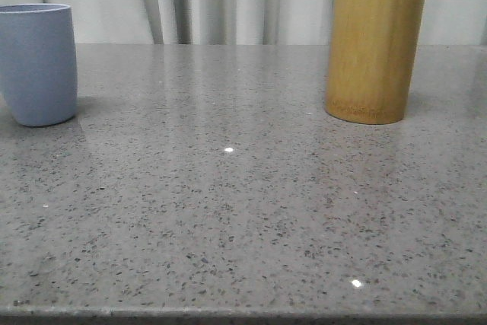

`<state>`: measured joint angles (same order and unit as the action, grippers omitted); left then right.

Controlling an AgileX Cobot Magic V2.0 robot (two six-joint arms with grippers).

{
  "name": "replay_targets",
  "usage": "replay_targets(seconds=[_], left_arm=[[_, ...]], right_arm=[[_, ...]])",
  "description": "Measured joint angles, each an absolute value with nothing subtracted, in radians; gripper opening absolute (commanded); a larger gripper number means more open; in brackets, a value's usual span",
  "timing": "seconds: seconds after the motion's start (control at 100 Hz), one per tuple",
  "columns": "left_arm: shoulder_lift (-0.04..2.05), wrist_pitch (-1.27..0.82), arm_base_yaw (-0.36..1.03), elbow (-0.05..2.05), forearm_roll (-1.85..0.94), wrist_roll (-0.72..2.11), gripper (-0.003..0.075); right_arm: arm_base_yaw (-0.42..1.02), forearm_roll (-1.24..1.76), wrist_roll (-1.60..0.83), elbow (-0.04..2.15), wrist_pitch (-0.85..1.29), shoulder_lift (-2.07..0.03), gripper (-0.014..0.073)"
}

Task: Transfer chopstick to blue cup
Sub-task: 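Lower the left gripper over the light blue cup and grasp its rim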

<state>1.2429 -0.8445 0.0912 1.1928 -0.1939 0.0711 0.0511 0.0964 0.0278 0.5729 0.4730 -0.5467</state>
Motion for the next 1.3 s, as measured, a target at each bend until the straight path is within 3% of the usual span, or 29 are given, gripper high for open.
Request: replay_targets(seconds=[0.38,0.7,0.84,1.15,1.3], left_arm=[[1.476,-0.967,0.1,1.356,-0.196,0.071,0.0432],[1.564,-1.019,0.1,1.376,-0.198,0.071,0.0407],[1.578,-1.021,0.1,1.378,-0.201,0.071,0.0328],[1.587,-1.021,0.1,1.38,-0.212,0.069,-0.001],[1.587,-1.023,0.1,1.381,-0.218,0.069,-0.0019]], right_arm=[[0.051,0.096,0.028,0.573,0.473,-0.547,0.0381],[0.051,0.096,0.028,0.573,0.473,-0.547,0.0381],[0.051,0.096,0.028,0.573,0.473,-0.547,0.0381],[0.051,0.096,0.028,0.573,0.473,-0.547,0.0381],[0.051,0.096,0.028,0.573,0.473,-0.547,0.0381]])
